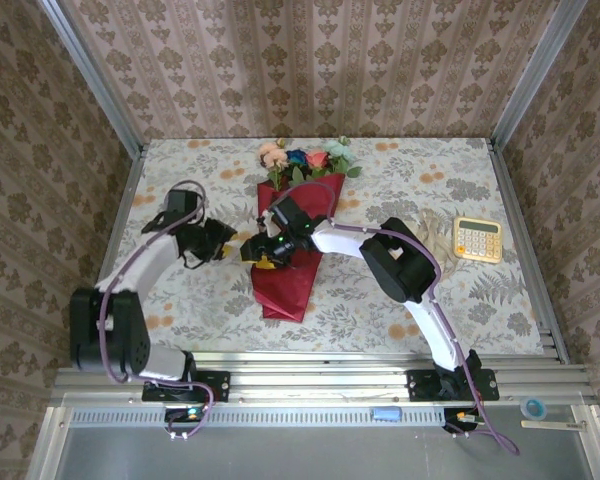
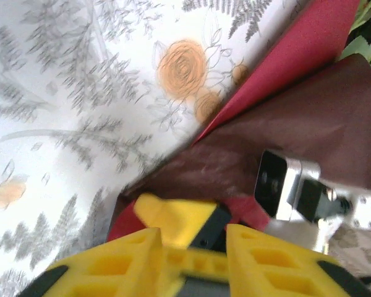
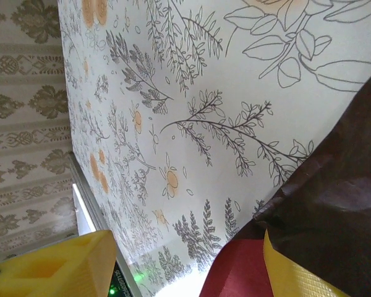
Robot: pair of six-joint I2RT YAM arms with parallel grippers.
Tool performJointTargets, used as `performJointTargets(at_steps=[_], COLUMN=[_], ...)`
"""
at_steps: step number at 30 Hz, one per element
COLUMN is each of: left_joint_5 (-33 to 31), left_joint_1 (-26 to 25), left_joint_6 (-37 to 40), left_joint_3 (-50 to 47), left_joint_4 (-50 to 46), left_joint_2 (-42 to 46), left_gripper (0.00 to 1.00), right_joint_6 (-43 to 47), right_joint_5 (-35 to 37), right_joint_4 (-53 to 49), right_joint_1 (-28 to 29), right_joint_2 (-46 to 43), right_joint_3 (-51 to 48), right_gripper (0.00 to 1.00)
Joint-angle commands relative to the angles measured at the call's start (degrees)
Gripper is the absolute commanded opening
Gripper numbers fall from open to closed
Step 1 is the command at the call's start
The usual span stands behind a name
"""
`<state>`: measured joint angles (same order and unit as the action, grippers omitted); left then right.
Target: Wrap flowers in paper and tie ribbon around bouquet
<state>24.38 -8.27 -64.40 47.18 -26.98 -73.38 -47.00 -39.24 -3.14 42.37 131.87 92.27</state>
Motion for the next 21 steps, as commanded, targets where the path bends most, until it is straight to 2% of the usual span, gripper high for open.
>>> performJointTargets(at_steps=[1,3,6,11,15,18,20,21], left_joint_5=[2.31,3.33,2.53,0.87,-0.34,-0.58,-0.22,-0.42], left_joint_1=[-1.81,-4.51,-8.86,-11.76,-12.45,-12.98,-13.23,-13.42], left_joint_6=[-2.37,-5.44,-8.89,-6.85,-4.00,-4.03,-3.63,-3.66], left_joint_3=[-8.27,-12.70,-16.49,-15.88,-14.59,-15.64,-15.88,-16.16], left_joint_4=[-2.02,1.65,6.41,12.19,12.63,15.39,15.91,16.35], left_joint_2=[6.43,9.06,9.91,3.92,-1.28,-3.41,-5.74,-6.64], left_gripper=[0.17,0.14,0.16,0.37,0.43,0.43,0.38,0.31], right_joint_6=[-2.29,-2.49,-2.70,-3.03,-3.25,-3.42,-3.53,-3.68], right_joint_5=[2.24,2.00,1.65,1.28,1.06,0.99,1.00,1.01], right_joint_4=[-1.34,-1.88,-2.74,-3.74,-4.16,-4.16,-4.22,-4.28], right_joint_1=[0.12,0.17,0.17,0.17,0.08,0.08,0.08,0.07], right_joint_2=[0.84,0.84,0.98,0.84,0.67,0.59,0.32,0.09], right_joint_3=[-1.70,-1.03,-0.14,0.46,0.72,0.73,0.79,0.77], right_gripper=[0.67,0.67,0.67,0.67,0.67,0.67,0.67,0.67])
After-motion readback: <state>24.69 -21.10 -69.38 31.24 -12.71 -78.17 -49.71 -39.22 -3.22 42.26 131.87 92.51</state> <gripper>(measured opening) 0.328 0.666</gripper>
